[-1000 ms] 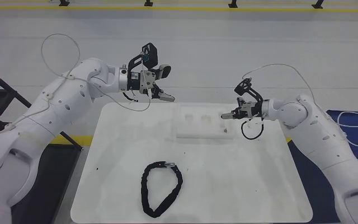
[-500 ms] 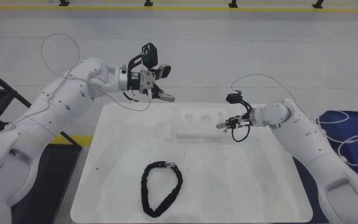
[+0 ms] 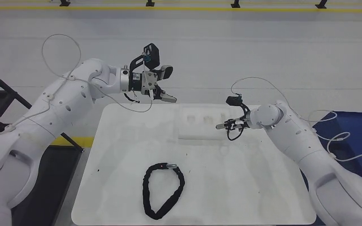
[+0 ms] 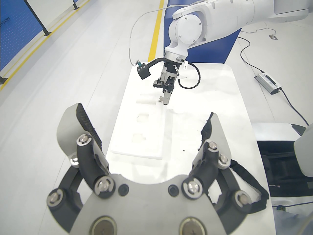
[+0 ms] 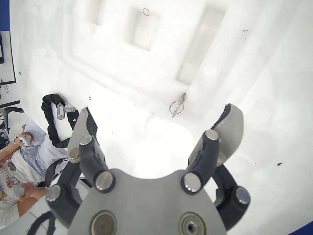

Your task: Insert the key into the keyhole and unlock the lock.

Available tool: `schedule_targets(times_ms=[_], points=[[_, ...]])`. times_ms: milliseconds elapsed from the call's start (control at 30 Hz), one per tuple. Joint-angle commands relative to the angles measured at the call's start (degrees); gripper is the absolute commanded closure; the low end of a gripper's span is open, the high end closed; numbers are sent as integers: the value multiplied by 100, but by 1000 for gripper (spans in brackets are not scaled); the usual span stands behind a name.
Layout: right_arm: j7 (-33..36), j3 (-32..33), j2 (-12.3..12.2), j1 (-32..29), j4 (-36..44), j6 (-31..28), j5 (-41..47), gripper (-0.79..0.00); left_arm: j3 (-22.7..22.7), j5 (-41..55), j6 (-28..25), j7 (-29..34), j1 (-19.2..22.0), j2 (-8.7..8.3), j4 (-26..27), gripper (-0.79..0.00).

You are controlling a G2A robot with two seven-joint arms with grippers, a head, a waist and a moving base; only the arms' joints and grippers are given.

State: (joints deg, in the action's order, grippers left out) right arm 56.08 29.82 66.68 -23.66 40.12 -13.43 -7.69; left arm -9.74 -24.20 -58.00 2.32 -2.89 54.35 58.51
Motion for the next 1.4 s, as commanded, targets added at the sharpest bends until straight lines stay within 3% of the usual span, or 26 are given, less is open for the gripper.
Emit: schedule_targets(times_ms=[0,300,600,800,833,933,1367], points=[[-1,0,0,0,0,1,1,-785,0,0,0,0,0,0,0,-785],[-55,-34,4,-49,192,97,-158,-785,0,0,0,0,0,0,0,-785],[127,-187,-59,-191,1418,2213,-1484,-785,0,0,0,0,0,0,0,-785],[273,-31,-153,-403,1811,2461,-1686,-785,0,0,0,0,0,0,0,-785],[287,-8,-161,-433,1825,2443,-1694,-767,0,0,0,0,0,0,0,-785],[310,36,-163,-490,1817,2414,-1744,-566,0,0,0,0,0,0,0,-785],[145,131,31,-510,1376,2540,-1740,-336,0,0,0,0,0,0,0,-785]])
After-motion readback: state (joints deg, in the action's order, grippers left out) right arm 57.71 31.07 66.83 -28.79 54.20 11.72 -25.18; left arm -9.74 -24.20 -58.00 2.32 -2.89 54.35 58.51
